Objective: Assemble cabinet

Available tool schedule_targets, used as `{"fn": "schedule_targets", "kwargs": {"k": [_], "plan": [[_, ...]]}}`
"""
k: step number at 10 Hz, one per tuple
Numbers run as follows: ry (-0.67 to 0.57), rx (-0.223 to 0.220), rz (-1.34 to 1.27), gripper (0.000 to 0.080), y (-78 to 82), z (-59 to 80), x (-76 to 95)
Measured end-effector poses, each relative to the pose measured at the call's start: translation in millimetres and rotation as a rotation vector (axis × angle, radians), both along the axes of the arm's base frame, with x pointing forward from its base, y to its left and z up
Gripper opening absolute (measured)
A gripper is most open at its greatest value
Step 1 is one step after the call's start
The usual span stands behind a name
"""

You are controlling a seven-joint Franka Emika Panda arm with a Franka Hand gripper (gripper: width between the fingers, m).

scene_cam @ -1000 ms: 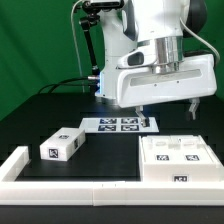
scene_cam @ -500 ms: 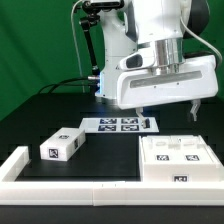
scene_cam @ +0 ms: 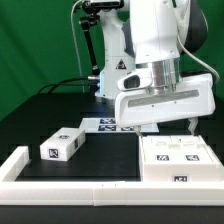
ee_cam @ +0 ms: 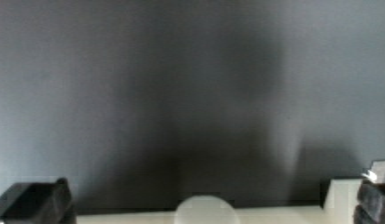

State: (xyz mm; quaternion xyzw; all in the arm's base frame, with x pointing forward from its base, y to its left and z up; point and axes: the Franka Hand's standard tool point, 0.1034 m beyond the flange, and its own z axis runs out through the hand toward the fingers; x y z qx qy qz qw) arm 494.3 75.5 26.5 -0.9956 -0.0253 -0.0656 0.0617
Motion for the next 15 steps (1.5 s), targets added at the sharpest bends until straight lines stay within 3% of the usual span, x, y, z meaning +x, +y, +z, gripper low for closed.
{"fn": "schedule_targets", "kwargs": {"k": [6, 8, 13, 15], "plan": [[0.016, -0.001, -0.004, 0.0797, -2.1, -5.1, -4.1], [0.017, 0.001, -0.016, 0.0797, -6.4, -14.1, 6.2], [-0.004, 0.008, -0.008, 0.0797, -2.8, -21.2, 18.5], [-0.020, 0.007, 0.001, 0.0546, -2.5, -21.0, 18.5]]}}
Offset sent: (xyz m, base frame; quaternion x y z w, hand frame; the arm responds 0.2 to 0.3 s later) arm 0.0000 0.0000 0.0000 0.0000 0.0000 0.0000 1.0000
